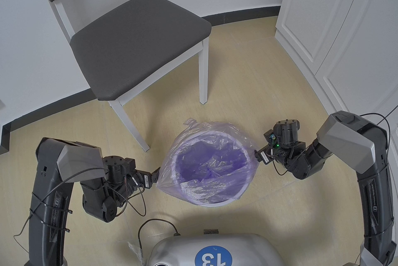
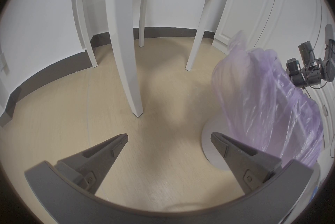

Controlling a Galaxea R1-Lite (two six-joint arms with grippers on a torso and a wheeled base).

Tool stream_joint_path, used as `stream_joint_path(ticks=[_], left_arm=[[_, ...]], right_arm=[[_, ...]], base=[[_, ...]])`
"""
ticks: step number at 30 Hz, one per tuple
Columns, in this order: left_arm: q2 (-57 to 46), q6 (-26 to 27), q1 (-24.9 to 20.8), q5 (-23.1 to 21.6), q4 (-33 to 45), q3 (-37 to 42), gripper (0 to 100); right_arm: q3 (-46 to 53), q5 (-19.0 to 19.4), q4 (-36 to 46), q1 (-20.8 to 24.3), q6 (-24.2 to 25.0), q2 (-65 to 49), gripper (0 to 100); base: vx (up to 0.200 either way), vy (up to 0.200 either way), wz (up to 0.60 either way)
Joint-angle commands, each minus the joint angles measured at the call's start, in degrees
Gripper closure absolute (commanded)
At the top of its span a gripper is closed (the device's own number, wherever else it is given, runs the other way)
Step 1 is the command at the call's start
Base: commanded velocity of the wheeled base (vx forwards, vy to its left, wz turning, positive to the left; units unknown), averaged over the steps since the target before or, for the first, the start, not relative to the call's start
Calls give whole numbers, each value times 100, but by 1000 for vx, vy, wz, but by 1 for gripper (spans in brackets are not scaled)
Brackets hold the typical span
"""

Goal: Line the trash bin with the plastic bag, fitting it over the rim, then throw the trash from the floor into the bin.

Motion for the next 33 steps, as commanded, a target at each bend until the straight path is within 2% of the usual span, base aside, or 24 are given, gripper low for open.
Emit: stream_joint_path(ticks=[1,5,7,13,17,25,27,33], left_arm=[[-886,-35,-185,-158,-90,710,0],[-1105,-35,-220,-325,-72,903,0],[-1492,-35,-220,-509,-72,1246,0],[-1764,-26,-457,-755,-90,1721,0],[-1430,-26,-651,-702,-107,1782,0],[-780,9,-607,-500,-283,1589,0],[-727,9,-624,-483,-292,1571,0],[-719,18,-853,-298,-257,1562,0]], right_arm=[[1212,14,-135,217,-33,-1012,0],[1589,5,-240,384,-51,-1381,0],[2073,-4,-249,665,-165,-2005,0],[2442,-21,-258,973,-157,-2207,0],[2583,-179,-319,1008,-113,-2023,0],[2451,-118,-829,832,-104,-1548,0],[2477,-83,-944,832,-95,-1504,0],[2978,330,-1278,894,-113,-1566,0]], base=[[0,0,0],[0,0,0],[0,0,0],[0,0,0],[0,0,0],[0,0,0],[0,0,0],[0,0,0]])
